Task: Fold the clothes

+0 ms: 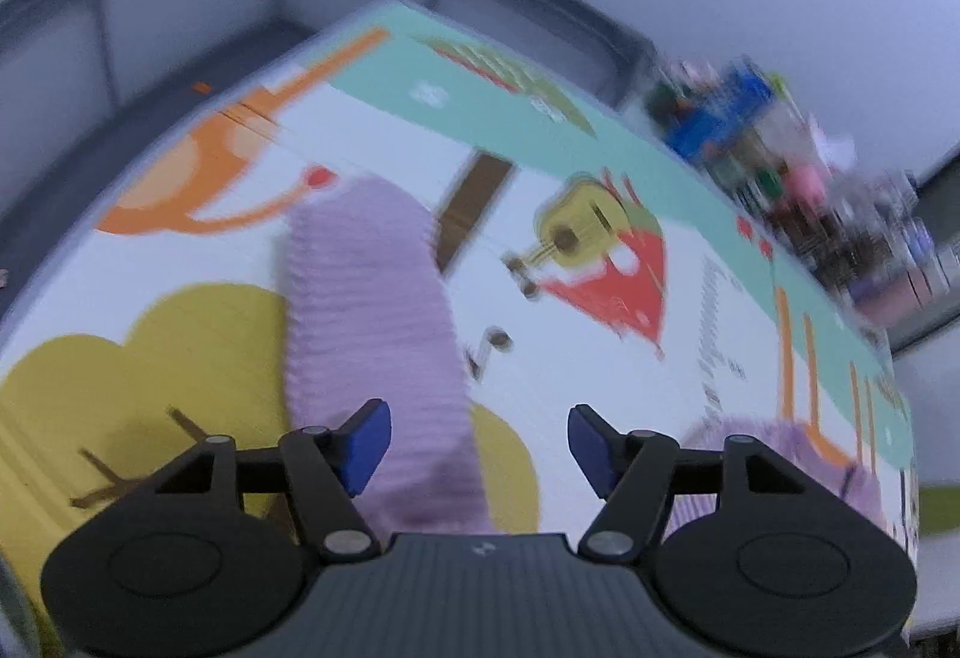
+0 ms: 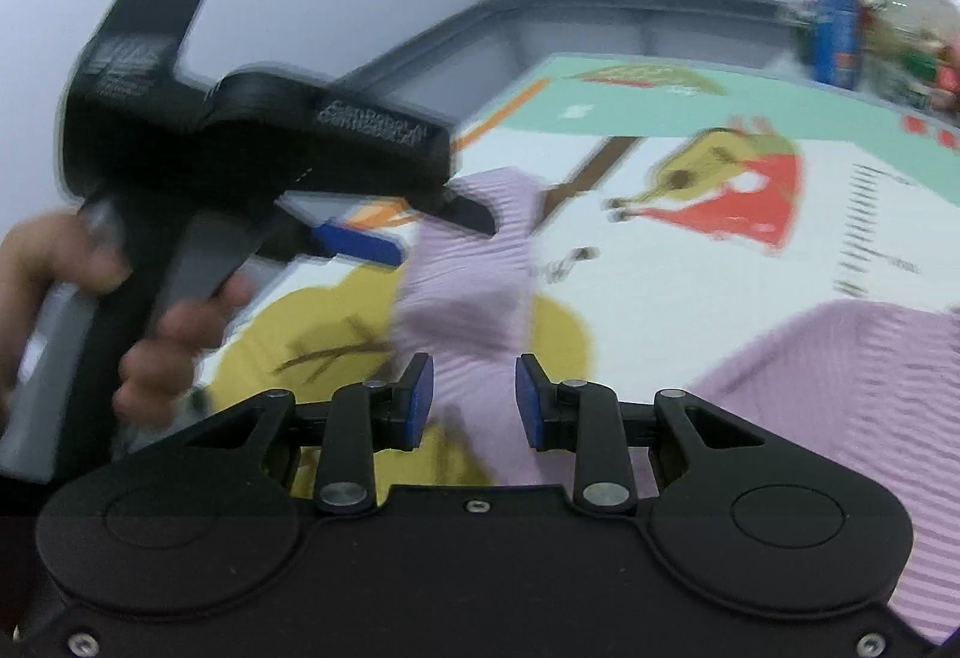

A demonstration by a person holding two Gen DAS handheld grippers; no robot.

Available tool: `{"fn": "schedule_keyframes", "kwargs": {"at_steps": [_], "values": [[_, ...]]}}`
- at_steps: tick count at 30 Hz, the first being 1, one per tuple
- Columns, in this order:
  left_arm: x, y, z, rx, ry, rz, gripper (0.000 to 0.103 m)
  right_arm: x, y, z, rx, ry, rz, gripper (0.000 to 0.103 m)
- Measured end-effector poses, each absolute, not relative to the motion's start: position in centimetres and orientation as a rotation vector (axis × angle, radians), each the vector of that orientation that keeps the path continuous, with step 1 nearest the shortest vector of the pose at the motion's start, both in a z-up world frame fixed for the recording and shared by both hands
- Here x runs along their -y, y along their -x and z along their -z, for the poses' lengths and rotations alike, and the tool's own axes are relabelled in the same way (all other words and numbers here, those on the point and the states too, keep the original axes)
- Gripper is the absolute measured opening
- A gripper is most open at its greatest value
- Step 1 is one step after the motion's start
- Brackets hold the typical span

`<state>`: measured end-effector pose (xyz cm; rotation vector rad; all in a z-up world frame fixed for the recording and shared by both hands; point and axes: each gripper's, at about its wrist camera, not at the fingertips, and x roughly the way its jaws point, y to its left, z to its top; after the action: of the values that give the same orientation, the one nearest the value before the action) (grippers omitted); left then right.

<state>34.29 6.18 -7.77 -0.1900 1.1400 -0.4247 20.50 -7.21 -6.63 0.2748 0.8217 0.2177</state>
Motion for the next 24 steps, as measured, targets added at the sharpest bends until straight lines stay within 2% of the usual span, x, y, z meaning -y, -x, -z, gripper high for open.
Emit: {"fn": "schedule_keyframes", "kwargs": {"at_steps": [9,16,20,21,24], "values": [[-4.5,-34.0,11.7,-1.302,0.067,0.362,0.068,15.4,-22.3,10.3,-0.966,-0.469,0.054,0.028],[-4.5,-34.4,12.2,-1.322,0.093,0.331,0.069,15.5,-23.7,11.6,-0.990,-0.506,0.076,0.028],[-3.1,-35.0,12.1,-1.330,0.054,0.320,0.073,14.4,-25.1,11.8,-1.031,-0.467,0.116,0.028],[-2.6,-35.1,12.2,-1.334,0.033,0.312,0.073,14.1,-25.4,12.0,-1.044,-0.456,0.133,0.023],[-1.6,-35.3,12.6,-1.342,-0.026,0.272,0.069,13.8,-25.8,12.5,-1.058,-0.442,0.163,0.018]]}}
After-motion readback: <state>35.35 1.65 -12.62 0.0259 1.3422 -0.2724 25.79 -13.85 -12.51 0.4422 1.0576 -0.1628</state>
